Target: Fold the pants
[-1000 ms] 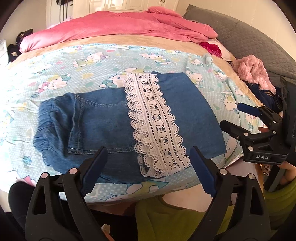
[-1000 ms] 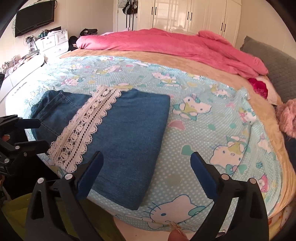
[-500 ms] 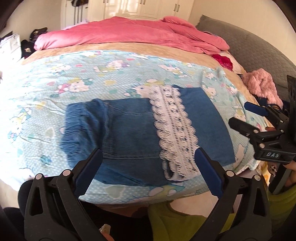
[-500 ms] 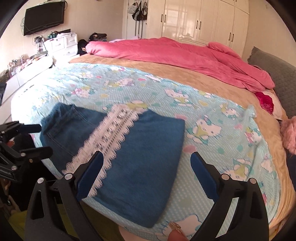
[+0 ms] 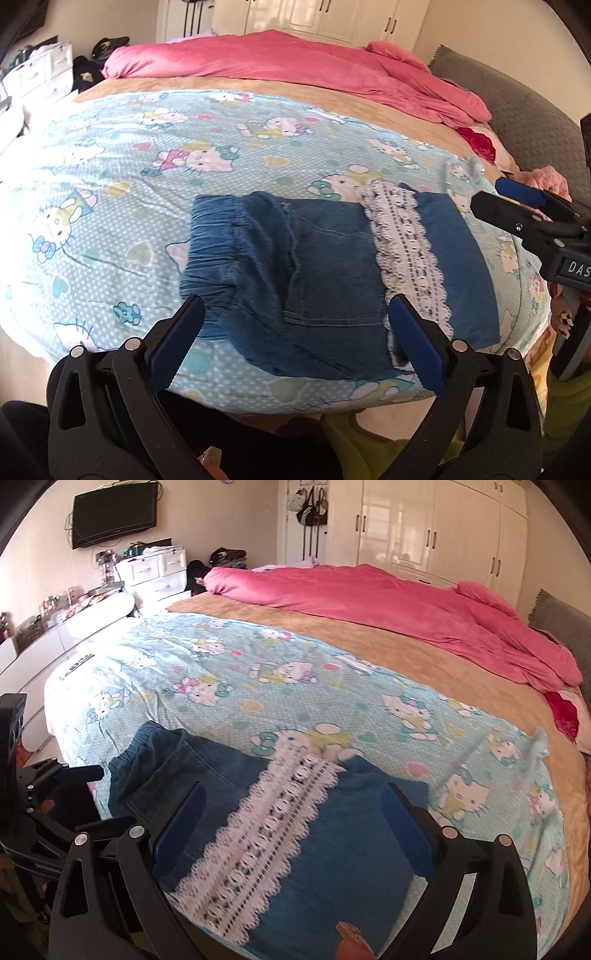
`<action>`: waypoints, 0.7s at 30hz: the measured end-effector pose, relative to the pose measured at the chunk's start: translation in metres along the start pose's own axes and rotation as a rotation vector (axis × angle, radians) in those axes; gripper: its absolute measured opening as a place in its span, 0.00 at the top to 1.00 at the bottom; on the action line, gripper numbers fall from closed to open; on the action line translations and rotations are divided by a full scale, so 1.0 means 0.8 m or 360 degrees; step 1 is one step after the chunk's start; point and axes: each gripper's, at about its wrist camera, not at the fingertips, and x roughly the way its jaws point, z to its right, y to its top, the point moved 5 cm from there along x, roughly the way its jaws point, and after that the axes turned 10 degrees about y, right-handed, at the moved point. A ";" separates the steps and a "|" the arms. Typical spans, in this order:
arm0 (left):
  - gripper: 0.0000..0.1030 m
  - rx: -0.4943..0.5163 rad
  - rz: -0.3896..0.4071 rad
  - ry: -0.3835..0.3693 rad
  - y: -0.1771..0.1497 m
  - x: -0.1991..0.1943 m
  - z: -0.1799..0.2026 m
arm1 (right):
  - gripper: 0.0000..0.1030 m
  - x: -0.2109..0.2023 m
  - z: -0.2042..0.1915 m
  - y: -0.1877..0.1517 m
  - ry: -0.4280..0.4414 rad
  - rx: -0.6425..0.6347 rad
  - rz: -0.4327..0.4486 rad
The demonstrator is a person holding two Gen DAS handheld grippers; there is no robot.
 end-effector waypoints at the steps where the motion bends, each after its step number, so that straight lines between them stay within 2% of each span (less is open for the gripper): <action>1: 0.09 -0.0009 -0.0005 0.0001 0.000 0.002 -0.003 | 0.08 0.005 -0.005 0.004 0.0007 -0.0016 -0.0008; 18: 0.10 -0.0122 -0.0075 0.0009 -0.009 0.032 -0.044 | 0.08 0.119 -0.077 0.036 0.0295 -0.0143 -0.0248; 19: 0.11 -0.0128 -0.0076 0.0008 -0.009 0.033 -0.046 | 0.08 0.124 -0.079 0.037 0.0312 -0.0143 -0.0261; 20: 0.18 -0.0133 -0.0078 0.0000 -0.009 0.034 -0.047 | 0.08 0.130 -0.082 0.038 0.0331 -0.0140 -0.0274; 21: 0.29 -0.0137 -0.0082 -0.0006 -0.009 0.036 -0.048 | 0.08 0.135 -0.083 0.039 0.0343 -0.0138 -0.0284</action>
